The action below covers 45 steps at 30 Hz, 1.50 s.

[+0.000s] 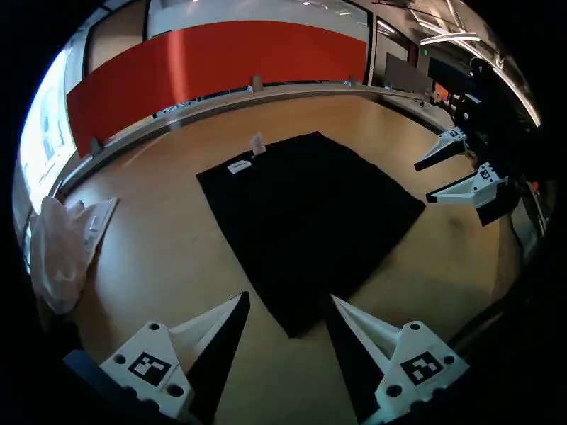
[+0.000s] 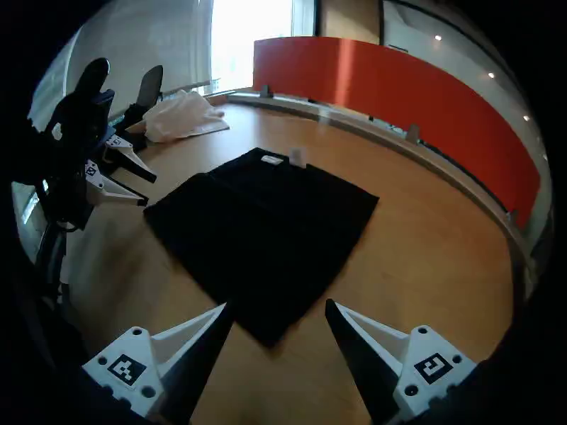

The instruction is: Fold towel

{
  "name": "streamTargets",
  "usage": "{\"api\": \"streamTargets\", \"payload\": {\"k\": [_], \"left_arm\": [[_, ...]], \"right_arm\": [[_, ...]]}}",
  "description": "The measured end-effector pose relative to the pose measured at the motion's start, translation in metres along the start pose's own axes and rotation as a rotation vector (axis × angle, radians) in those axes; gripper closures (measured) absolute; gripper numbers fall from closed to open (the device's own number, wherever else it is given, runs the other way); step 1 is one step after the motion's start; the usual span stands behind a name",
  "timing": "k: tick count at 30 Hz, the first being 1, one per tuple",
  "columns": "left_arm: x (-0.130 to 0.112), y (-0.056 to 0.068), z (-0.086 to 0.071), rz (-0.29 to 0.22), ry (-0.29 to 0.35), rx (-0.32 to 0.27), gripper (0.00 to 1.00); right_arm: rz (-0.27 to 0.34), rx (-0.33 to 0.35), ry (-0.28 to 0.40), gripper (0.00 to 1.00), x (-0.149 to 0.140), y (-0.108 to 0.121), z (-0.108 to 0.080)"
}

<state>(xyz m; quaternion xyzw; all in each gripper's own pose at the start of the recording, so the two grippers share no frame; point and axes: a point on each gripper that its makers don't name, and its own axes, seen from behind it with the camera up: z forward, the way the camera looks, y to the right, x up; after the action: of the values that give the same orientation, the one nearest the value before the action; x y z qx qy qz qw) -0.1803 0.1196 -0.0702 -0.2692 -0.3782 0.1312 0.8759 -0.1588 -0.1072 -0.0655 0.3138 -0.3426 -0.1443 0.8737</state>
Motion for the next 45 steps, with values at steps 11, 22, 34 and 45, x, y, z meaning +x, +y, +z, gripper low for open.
{"api": "streamTargets", "payload": {"k": [11,22,34,45], "left_arm": [[-0.021,0.005,0.012,0.017,-0.066,-0.031,0.27],[-0.026,0.013,0.021,0.073,-0.081,-0.055,0.27],[-0.026,0.014,0.023,0.074,-0.08,-0.049,0.26],[-0.025,0.013,0.022,0.066,-0.098,-0.041,0.27]], "right_arm": [[-0.004,0.041,-0.056,0.04,-0.02,-0.006,0.014],[-0.027,0.056,-0.081,0.05,-0.028,-0.006,0.02],[-0.018,0.066,-0.069,0.11,-0.03,-0.007,0.021],[-0.023,0.074,-0.081,0.36,-0.031,-0.008,0.02]]}}
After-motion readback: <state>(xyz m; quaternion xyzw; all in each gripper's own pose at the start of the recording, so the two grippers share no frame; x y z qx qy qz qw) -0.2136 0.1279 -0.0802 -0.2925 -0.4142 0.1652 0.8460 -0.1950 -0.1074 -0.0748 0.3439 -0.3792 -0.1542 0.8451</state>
